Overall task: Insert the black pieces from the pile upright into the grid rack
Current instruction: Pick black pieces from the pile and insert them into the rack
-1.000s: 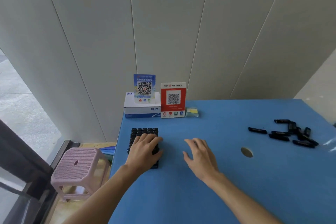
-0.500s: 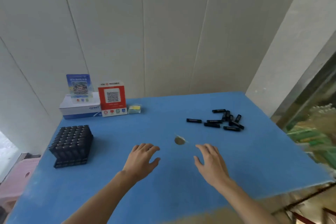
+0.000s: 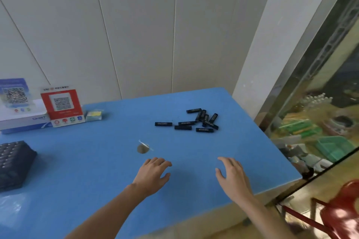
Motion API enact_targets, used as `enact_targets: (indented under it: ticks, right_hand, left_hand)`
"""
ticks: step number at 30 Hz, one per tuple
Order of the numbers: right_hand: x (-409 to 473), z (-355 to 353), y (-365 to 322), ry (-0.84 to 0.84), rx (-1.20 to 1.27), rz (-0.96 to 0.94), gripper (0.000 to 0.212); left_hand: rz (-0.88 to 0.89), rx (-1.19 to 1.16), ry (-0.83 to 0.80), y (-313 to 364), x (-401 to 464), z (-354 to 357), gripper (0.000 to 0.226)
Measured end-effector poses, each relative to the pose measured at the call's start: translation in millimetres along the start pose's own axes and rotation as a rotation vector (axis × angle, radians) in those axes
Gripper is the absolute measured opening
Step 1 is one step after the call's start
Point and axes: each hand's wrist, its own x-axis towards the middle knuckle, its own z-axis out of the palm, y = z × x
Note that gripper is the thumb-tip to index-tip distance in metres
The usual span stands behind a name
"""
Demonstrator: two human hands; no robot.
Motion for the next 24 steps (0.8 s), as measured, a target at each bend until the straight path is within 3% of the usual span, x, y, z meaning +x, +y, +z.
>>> enact_targets:
  ticks: [16, 24]
  right_hand:
    - [151, 6, 83, -0.175, 0.003, -0.012, 0.035]
    - [210, 16, 92, -0.196, 0.003, -0.084, 0.032]
  left_hand:
    - [-0.082, -0.011, 0.101, -7, 155, 52, 0.032]
    - [-0.181, 0.067, 0.158, -7, 187, 60, 0.037]
